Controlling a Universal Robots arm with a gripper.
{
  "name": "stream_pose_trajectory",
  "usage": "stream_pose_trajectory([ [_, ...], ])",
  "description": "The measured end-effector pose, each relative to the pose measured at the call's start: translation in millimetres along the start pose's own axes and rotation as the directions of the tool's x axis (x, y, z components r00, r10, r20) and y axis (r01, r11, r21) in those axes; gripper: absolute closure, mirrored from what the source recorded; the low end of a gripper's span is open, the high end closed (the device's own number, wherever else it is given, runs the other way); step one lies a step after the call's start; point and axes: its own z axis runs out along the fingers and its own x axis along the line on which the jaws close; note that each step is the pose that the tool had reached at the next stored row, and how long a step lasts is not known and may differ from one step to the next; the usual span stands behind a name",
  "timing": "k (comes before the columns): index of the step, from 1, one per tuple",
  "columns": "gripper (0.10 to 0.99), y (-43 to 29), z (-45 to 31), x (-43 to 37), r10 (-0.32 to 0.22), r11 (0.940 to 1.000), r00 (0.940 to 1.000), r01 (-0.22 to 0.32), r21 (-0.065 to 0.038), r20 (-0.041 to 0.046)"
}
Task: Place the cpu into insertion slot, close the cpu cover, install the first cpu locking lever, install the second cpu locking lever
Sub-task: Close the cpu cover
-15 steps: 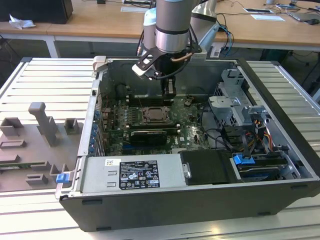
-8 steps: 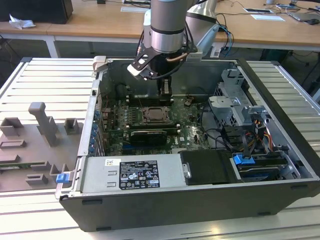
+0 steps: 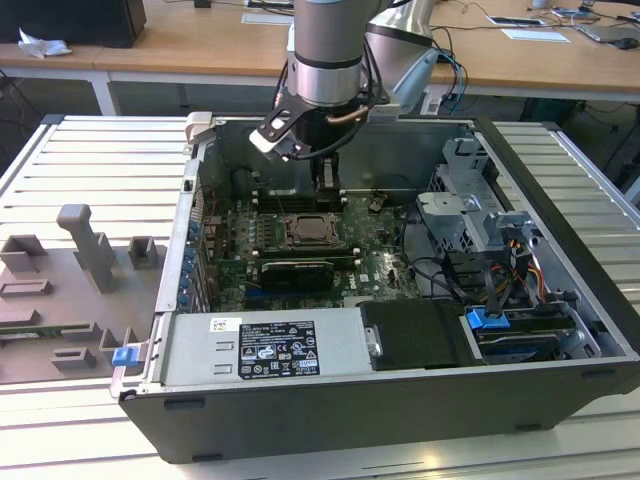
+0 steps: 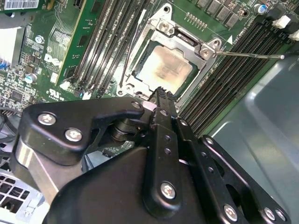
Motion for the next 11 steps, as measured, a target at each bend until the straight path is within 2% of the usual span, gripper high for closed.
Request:
stream_pose_trajectory([
  [5,0.98,-4.0,1.1,0.0,0.0,0.9999,1.0,0.0,-0.011,-0.0001],
  [8,0.98,-10.5,5.7,0.1,0.0,0.9997,1.0,0.0,-0.022,0.0],
  [11,0.98,-14.2,6.7,0.1,0.001,0.9997,1.0,-0.001,-0.025,0.0001],
])
